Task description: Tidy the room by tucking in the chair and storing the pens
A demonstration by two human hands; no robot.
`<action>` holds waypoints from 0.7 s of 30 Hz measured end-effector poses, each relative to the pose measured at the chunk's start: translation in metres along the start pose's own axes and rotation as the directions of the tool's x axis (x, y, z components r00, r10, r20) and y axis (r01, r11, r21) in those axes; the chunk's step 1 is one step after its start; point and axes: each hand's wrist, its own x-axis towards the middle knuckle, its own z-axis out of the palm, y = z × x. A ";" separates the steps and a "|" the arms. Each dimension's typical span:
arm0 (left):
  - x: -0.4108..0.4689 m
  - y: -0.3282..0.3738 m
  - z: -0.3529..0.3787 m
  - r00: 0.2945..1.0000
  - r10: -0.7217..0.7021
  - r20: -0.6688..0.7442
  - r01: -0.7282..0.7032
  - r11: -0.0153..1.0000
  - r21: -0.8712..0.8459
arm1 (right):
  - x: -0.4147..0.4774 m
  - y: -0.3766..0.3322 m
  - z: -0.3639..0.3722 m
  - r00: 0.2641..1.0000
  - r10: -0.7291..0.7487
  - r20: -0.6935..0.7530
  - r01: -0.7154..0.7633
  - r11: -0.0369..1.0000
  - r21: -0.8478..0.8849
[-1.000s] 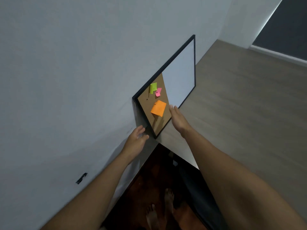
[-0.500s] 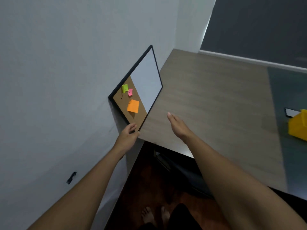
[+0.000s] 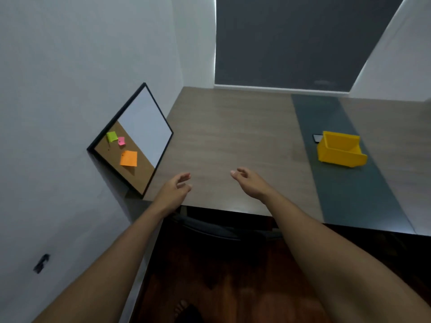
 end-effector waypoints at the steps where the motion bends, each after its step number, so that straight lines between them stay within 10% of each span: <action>1: -0.004 0.007 0.015 1.000 0.006 0.007 -0.006 1.000 0.005 | -0.011 0.012 -0.014 1.000 0.007 -0.002 -0.007 1.000 -0.005; 21: -0.065 0.168 0.355 0.840 0.170 0.516 -0.292 0.942 0.165 | -0.249 0.276 -0.219 0.893 0.302 -0.333 -0.251 0.950 0.187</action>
